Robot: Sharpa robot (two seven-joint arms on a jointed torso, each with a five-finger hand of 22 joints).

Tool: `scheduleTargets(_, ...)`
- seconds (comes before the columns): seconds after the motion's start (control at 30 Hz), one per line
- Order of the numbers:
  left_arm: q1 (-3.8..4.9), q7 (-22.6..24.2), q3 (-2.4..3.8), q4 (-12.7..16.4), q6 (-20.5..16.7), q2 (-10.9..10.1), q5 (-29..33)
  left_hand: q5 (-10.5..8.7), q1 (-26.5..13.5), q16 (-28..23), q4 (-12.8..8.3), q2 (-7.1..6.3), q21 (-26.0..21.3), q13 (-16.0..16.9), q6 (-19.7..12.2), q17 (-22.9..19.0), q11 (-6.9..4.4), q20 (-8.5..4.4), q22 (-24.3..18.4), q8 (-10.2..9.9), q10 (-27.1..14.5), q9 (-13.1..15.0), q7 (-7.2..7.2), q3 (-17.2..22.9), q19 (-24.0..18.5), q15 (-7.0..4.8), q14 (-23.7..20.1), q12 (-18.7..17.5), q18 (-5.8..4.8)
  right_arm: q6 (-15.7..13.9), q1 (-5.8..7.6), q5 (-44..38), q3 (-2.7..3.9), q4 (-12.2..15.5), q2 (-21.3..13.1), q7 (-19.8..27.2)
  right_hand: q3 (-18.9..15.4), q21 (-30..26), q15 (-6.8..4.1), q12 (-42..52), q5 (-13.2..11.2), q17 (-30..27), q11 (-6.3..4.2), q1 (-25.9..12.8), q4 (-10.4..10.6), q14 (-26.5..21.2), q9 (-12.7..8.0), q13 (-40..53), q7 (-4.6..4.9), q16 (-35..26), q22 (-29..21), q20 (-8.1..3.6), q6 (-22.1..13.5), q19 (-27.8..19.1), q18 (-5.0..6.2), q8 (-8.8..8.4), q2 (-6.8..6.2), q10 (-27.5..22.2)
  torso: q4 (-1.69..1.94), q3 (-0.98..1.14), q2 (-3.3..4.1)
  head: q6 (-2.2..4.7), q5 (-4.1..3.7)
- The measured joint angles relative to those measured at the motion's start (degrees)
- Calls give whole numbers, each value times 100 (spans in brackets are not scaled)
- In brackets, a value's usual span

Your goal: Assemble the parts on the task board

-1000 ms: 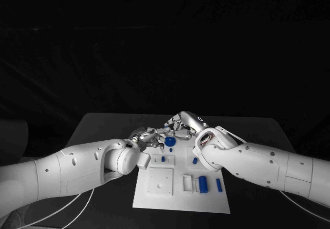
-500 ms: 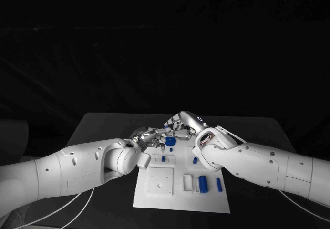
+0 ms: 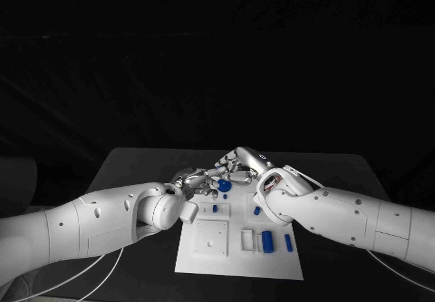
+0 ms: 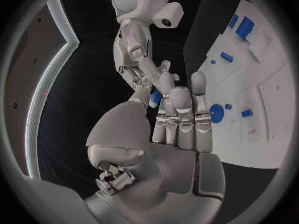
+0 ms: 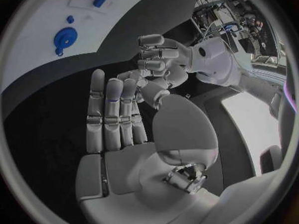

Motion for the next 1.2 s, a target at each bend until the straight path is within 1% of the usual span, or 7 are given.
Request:
scheduleTargets(0.17, 1, 0, 2, -3, 41, -4, -22, 0, 52, 0, 155, 144, 0, -5, -39, -24, 5, 0, 0, -16, -5, 7, 23, -379, 0, 0, 0, 22, 0, 39, -4, 1, -2, -1, -2, 14, 110, 0, 0, 0, 0, 0, 0, -31, 109, 0, 1, 0, -2, 0, 11, 0, 1, 0, 59, 0, 31, 0, 0, 1, -1, -2, -3)
scheduleTargets(0.37, -1, 1, -1, -6, 89, -17, -34, 0, -60, 0, 208, 255, -22, -10, -57, -31, 26, 0, 0, -17, -25, 6, 5, -432, 0, 1, 0, 22, 1, 75, -3, 1, 1, -1, -12, 31, 110, 0, 1, 0, 0, 0, 0, -33, 110, 0, 1, 0, -3, 0, 12, 0, 2, 0, 58, 0, 31, 0, 0, 1, -1, -8, -7)
scheduleTargets(0.5, -2, 4, -2, -8, 115, -23, -37, 47, -35, 0, 161, 412, -22, -20, -57, -40, 11, -1, -1, -17, -40, 5, 5, -386, 0, 21, -20, 22, 0, 100, -1, 2, 3, -1, -18, 40, 111, 0, 1, 0, 0, 0, 0, -48, 110, 0, 1, 9, -7, 0, 38, 0, 6, 0, 55, 0, 15, 0, -2, 1, -1, -9, -10)
scheduleTargets(0.6, -3, 5, -3, -12, 132, -25, -37, 71, -101, 25, 133, 478, -49, -27, -57, -49, 6, -1, -1, -17, -45, 4, 5, -358, -1, 21, -20, 50, 0, 116, -1, 2, 3, 2, -25, 47, 121, 0, 1, 0, -1, 0, 0, -60, 120, 0, 1, 9, -8, -1, 38, 0, 7, 0, 54, 0, 3, 1, -2, 1, -1, -13, -10)
scheduleTargets(0.8, -5, 8, -5, -19, 159, -36, -34, 161, -118, 24, 129, 554, -49, -27, -58, -53, 6, -1, -1, -17, -45, 3, 4, -353, -1, 21, -19, 50, 0, 143, 0, 4, 5, 6, -42, 61, 139, -33, 1, 0, -1, 0, 0, -70, 108, 1, 1, 17, -11, -1, 62, 0, 10, 1, 52, 0, -7, 1, -1, 1, -1, -21, -10)
scheduleTargets(0.93, -5, 11, -5, -28, 168, -51, -27, 233, -130, 24, 26, 627, -49, -38, -77, -67, 6, -1, -1, -17, -45, 2, 23, -313, -1, 21, -19, 50, 0, 158, 0, 6, 5, 6, -60, 67, 139, -33, 1, 0, -1, 0, 0, -70, 108, 0, 1, 17, -12, -1, 65, 0, 11, 1, 51, 0, -7, 1, -3, 1, -2, -22, -11)
scheduleTargets(1.2, -5, 16, -5, -54, 172, -77, -13, 257, -130, 24, 26, 627, -69, -37, -77, -68, 6, -1, -1, -15, -45, 7, 24, -313, -1, 21, -19, 50, 0, 197, -4, 19, 5, 15, -103, 72, 139, -33, 2, 0, -1, 1, 1, -68, 108, 0, 1, 17, -13, -1, 90, 0, 12, 1, 49, 0, -7, 1, -3, 1, -2, -29, -14)
